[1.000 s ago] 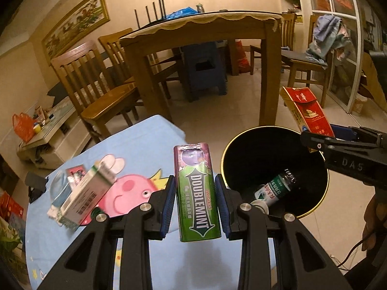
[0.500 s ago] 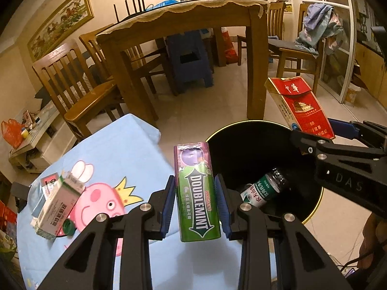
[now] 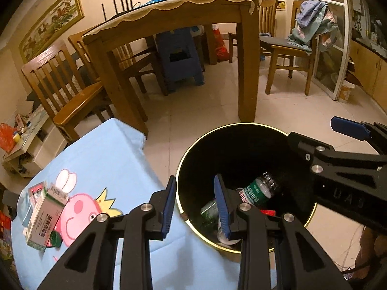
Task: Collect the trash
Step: 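Carry cigarette pack and gum pack over the black bin and open both tools, then return to the table and grasp the green bottle cap with the right tool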
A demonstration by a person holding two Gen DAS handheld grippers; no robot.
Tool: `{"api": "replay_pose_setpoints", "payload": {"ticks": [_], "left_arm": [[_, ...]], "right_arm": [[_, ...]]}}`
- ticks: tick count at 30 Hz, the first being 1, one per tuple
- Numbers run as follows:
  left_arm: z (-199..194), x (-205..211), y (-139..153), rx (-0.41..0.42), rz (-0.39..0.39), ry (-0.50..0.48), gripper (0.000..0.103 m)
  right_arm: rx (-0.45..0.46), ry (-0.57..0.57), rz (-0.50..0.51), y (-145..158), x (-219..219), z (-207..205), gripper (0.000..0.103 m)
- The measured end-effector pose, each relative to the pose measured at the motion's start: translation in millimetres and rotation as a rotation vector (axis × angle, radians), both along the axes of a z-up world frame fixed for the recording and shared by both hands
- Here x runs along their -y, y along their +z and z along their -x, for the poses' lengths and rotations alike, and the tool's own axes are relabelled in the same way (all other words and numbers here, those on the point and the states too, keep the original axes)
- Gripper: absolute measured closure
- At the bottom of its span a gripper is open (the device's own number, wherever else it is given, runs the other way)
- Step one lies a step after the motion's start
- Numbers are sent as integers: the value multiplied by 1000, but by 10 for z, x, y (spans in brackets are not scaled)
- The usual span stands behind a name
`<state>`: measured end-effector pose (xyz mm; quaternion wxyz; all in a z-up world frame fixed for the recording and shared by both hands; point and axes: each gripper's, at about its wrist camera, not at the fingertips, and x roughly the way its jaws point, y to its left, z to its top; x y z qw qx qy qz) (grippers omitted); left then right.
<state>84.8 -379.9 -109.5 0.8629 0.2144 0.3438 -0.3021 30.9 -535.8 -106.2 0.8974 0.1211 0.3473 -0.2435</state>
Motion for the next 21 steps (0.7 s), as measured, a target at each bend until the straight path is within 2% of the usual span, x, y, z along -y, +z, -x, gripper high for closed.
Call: {"api": "replay_pose_setpoints", "payload": {"ticks": [4,10,13,21], "left_arm": [[5,48,27,4,10,-13,61],[2,-32,64,5,15,0,61],[5,-131,107,7,22,19,60],[38,-601,344,59,54,91,45]], "right_arm": [[9,-28,9,39,7,60,21],[13,-28,21,83,-50,58,21],[8,-15,37,91,-108,33,21],[-12,33,94,62,-365,-147,18]]}}
